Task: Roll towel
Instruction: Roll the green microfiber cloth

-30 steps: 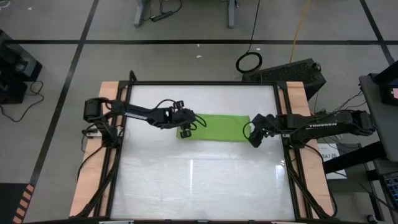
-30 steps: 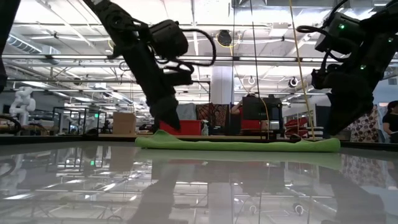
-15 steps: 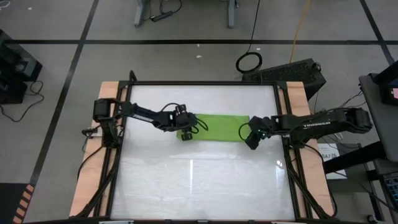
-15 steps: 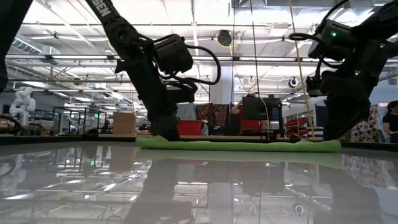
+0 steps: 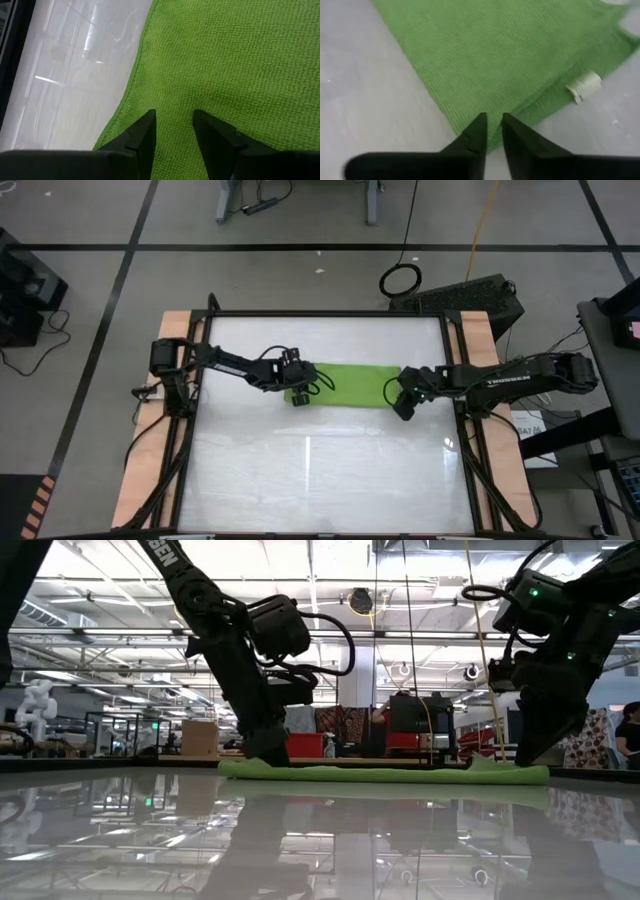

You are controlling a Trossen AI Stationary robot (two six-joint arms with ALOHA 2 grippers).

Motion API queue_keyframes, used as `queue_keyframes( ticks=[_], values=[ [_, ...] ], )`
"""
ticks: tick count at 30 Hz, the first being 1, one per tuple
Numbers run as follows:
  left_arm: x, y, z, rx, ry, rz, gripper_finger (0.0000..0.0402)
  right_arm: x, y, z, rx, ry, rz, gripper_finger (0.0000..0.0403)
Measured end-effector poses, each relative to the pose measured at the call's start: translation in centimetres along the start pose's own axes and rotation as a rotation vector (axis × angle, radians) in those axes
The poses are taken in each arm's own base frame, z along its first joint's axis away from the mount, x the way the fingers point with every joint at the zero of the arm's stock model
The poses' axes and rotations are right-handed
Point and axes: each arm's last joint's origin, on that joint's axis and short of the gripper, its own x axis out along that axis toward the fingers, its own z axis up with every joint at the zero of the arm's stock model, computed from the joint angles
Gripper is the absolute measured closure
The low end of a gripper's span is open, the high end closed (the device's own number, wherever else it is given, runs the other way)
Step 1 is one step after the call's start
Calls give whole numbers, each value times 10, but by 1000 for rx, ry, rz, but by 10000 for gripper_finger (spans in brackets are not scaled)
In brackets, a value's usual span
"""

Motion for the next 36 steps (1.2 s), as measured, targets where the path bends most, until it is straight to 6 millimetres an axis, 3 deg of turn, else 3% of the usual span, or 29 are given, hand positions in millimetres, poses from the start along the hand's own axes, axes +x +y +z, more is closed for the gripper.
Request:
queue_keyframes(
  ticks=[3,16,20,29,36],
  values=[
    [0,0,0,0,0,0,261,0,2,0,-30,-7,12,397],
    [0,0,0,1,1,0,261,-1,-4,-8,-41,48,-90,397],
    [0,0,0,1,1,0,261,-1,-4,-9,-27,44,-110,369],
    [0,0,0,1,1,0,261,-1,-4,-7,-1,30,-107,264],
    [0,0,0,1,-1,0,261,8,-4,-8,28,-35,-21,263]
  ],
)
